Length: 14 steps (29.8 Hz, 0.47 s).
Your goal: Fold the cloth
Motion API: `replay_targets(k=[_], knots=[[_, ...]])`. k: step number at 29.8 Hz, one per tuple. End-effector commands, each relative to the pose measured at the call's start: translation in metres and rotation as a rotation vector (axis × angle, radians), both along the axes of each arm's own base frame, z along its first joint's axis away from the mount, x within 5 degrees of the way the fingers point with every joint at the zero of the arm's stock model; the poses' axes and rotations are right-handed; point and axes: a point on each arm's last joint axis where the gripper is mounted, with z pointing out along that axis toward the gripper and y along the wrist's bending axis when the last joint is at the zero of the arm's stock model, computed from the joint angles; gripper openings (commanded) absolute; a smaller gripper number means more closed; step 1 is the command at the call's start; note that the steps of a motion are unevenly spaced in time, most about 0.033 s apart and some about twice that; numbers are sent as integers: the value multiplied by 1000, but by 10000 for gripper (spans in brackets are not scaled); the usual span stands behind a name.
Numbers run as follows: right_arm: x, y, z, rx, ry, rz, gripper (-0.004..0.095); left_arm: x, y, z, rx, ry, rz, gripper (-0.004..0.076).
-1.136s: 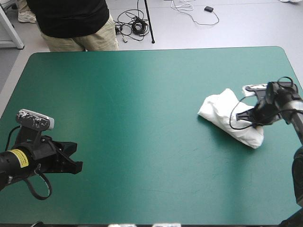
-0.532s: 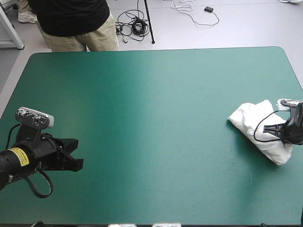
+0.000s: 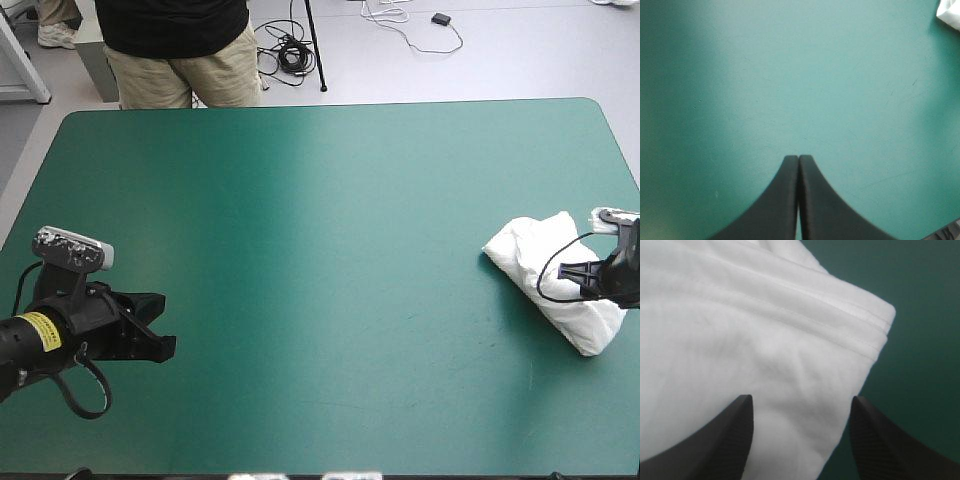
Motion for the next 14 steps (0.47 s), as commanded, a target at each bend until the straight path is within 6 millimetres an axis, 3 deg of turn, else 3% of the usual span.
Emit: replay_targets(k=[1, 7, 14], knots=[[-16, 2, 35, -29, -104, -22, 449, 2, -3, 11, -50, -66, -6, -9], [-52, 32, 82, 77, -316, -16, 413, 2, -3, 11, -50, -66, -6, -9], [-99, 83, 118, 160, -477, 218, 260, 2, -2, 11, -13, -88, -37, -9]])
